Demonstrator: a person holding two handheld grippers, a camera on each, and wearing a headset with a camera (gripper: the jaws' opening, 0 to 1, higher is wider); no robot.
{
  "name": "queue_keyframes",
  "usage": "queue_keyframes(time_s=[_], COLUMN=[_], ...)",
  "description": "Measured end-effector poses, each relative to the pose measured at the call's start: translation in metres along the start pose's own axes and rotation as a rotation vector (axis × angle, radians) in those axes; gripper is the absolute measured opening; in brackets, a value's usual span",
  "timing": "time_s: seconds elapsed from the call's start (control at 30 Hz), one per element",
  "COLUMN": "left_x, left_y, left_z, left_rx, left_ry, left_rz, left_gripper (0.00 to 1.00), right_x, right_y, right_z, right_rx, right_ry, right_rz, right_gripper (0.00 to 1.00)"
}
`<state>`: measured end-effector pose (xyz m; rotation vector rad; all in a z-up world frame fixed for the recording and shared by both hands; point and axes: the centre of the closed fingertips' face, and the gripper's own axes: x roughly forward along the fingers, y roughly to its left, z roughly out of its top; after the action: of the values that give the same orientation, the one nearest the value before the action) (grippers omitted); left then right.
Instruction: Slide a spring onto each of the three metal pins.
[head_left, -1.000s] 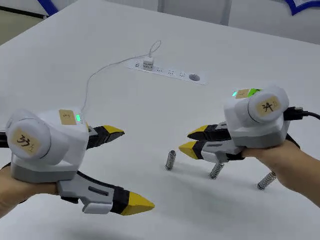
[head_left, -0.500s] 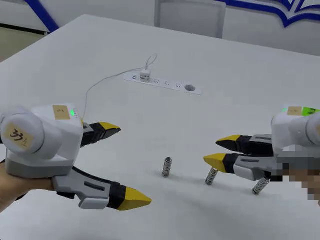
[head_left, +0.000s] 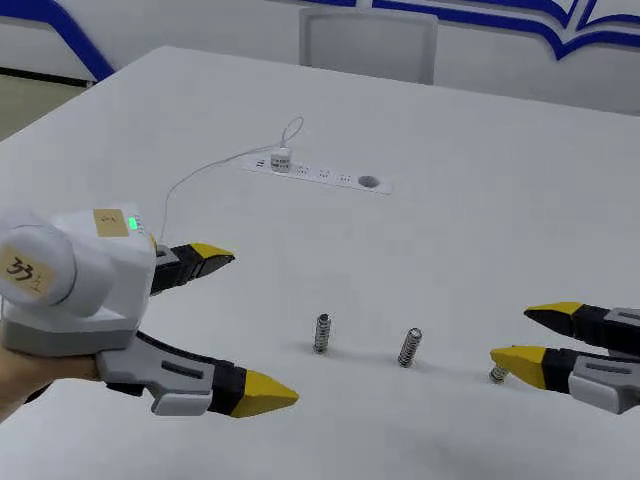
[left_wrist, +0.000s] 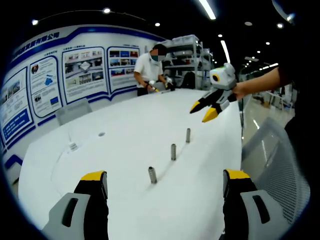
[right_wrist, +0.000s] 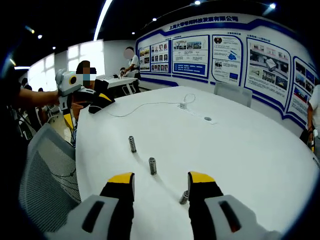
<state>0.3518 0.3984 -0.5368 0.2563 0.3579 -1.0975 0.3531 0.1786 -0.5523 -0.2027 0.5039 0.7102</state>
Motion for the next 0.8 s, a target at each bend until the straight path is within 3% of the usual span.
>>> queue_keyframes(time_s=[0.1,0.27,0.8], left_x=[0.001,0.0,-0.001], left_y=[-0.006,-0.007,-0.009], left_z=[0.002,-0.004,-0.004], left_rx=[-0.007,0.008,0.015], left_ry=[-0.008,0.019,0.037], left_rz=[-0.005,0.009,0.013], left_gripper=[0.98,0.98,1.0], right_x=[-0.01,-0.021,-0.037], right_y=[-0.006,-0.009,0.001], right_z=[-0.006,-0.007,-0.022], right_rx=[0.023,0.048,0.016], right_ry=[0.0,-0.02,0.024], right_rz=[-0.018,-0.022,-0.013], right_gripper=[0.46,0.5,0.61])
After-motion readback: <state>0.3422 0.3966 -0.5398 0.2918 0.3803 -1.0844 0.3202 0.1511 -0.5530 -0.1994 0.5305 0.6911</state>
